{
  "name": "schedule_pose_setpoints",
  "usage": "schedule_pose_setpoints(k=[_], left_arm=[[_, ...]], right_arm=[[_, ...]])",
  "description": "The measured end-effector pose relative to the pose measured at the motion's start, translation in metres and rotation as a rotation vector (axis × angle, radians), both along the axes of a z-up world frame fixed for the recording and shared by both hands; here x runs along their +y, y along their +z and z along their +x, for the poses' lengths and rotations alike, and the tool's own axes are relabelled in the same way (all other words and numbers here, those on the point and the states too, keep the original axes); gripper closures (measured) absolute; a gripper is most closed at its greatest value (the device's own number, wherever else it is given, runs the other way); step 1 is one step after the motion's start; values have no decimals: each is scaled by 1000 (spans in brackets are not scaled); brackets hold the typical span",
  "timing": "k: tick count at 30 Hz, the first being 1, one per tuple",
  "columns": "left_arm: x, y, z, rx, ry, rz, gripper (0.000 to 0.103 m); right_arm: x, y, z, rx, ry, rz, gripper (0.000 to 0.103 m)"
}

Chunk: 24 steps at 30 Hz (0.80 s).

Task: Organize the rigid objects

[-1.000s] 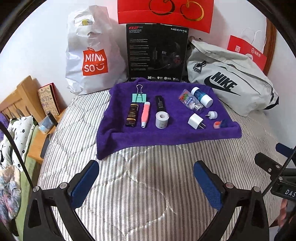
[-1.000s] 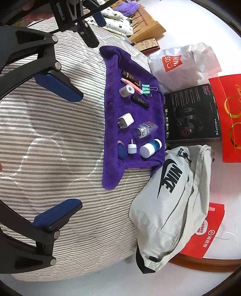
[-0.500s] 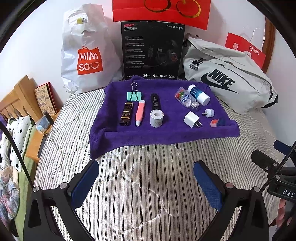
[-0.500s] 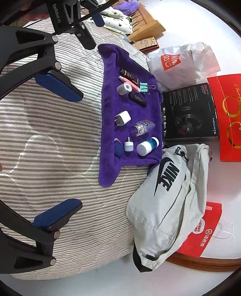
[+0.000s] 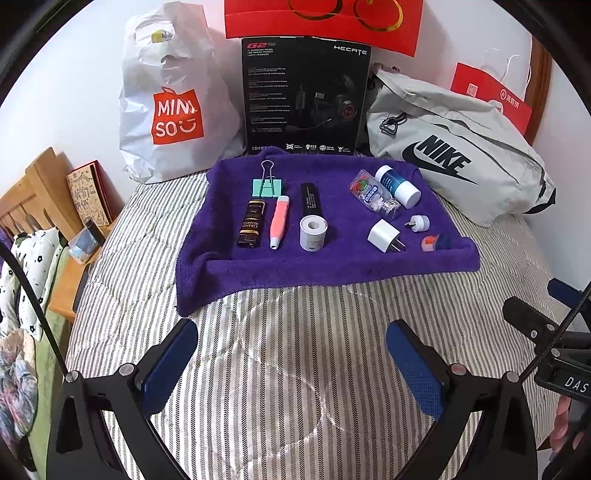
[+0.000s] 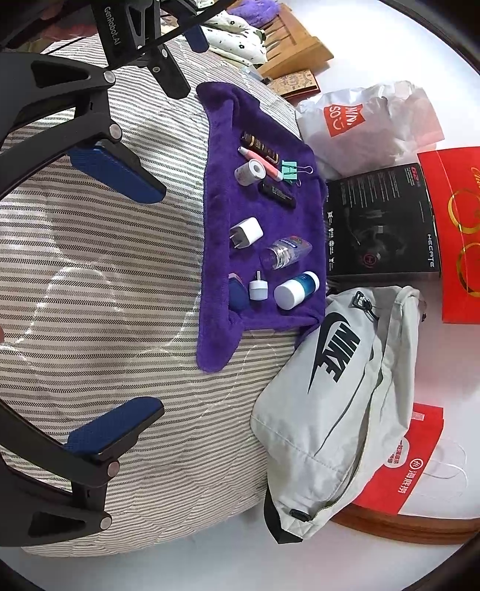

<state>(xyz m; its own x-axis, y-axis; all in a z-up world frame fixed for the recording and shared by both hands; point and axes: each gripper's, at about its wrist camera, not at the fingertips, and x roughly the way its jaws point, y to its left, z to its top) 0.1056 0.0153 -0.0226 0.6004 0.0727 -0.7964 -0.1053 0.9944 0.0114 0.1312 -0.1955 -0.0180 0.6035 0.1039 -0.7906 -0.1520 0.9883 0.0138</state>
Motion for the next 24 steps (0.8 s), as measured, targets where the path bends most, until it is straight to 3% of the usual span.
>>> schedule_pose_setpoints(k=[24], left_arm=[[0, 0, -4, 1, -8, 10, 0]], right_arm=[[-4, 0, -1, 1, -11, 6, 0]])
